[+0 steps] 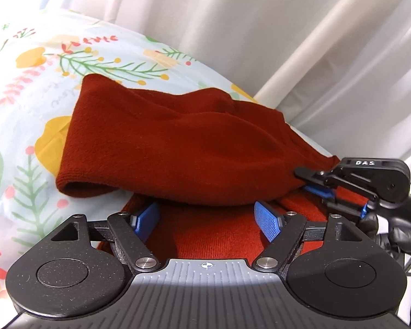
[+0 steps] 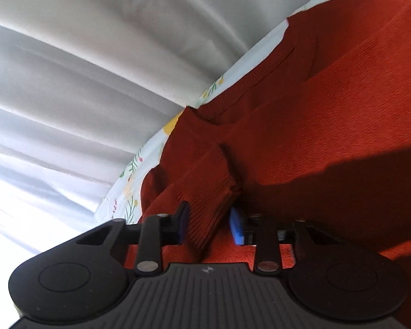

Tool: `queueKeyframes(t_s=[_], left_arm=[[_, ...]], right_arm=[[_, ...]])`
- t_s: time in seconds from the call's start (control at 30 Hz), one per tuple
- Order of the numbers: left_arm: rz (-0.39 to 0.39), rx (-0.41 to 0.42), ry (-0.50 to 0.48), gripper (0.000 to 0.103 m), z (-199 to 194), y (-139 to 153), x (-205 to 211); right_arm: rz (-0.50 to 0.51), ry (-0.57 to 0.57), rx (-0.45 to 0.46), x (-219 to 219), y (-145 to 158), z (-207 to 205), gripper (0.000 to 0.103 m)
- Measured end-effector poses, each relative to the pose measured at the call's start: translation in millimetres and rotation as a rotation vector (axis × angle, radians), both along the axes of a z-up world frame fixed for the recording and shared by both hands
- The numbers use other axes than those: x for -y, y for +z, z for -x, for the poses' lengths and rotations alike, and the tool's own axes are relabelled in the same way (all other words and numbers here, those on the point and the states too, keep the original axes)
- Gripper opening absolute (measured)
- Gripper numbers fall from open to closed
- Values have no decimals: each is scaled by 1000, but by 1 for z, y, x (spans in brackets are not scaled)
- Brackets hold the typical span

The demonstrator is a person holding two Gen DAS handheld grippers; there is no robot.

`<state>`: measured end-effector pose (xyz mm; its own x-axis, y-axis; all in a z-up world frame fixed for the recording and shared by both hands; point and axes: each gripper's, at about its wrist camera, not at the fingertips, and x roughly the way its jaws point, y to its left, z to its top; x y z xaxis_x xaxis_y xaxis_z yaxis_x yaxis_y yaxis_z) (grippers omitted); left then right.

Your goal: Fold small clothes

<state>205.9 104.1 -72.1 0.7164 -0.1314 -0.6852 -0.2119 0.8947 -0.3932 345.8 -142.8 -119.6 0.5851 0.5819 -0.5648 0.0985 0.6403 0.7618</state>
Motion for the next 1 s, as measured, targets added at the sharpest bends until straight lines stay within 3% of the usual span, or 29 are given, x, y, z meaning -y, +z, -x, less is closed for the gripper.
queueKeyframes(t_s=[0.07, 0.17, 0.27, 0.33, 0.4, 0.47, 0.6, 0.73, 0.8, 0.87, 0.9, 1.0], left_arm=[[-9, -6, -8, 81, -2, 1, 1], [-7, -12, -11, 81, -1, 4, 0], [-4, -13, -30, 82, -2, 5, 0], [-9, -23, -45, 82, -5, 3, 3], [-19, -32, -54, 82, -7, 2, 6], [-31, -44, -68, 82, -10, 3, 9], [-39, -51, -102, 82, -11, 16, 11], [-20, -40, -113, 83, -16, 33, 10], [-33, -48, -125, 83, -21, 39, 12], [-64, -44, -142, 83, -28, 43, 18], [-84, -42, -153, 83, -31, 44, 21], [-139, -32, -179, 83, -38, 44, 30]], right_arm=[[45, -5, 35, -3, 6, 1, 5], [175, -8, 216, 2, 43, 19, 5], [173, -29, 397, 33, 73, 52, 5], [310, -75, 438, 52, 78, 68, 5], [457, -102, 406, 69, 69, 76, 5], [519, -107, 307, 85, 51, 77, 6], [435, -118, 166, 112, 26, 78, 17], [270, -174, 147, 132, 22, 74, 32], [236, -186, 135, 131, 16, 65, 32], [235, -187, 131, 126, 17, 55, 24], [256, -168, 132, 122, 20, 52, 6], [425, -134, 226, 99, 42, 46, 6]])
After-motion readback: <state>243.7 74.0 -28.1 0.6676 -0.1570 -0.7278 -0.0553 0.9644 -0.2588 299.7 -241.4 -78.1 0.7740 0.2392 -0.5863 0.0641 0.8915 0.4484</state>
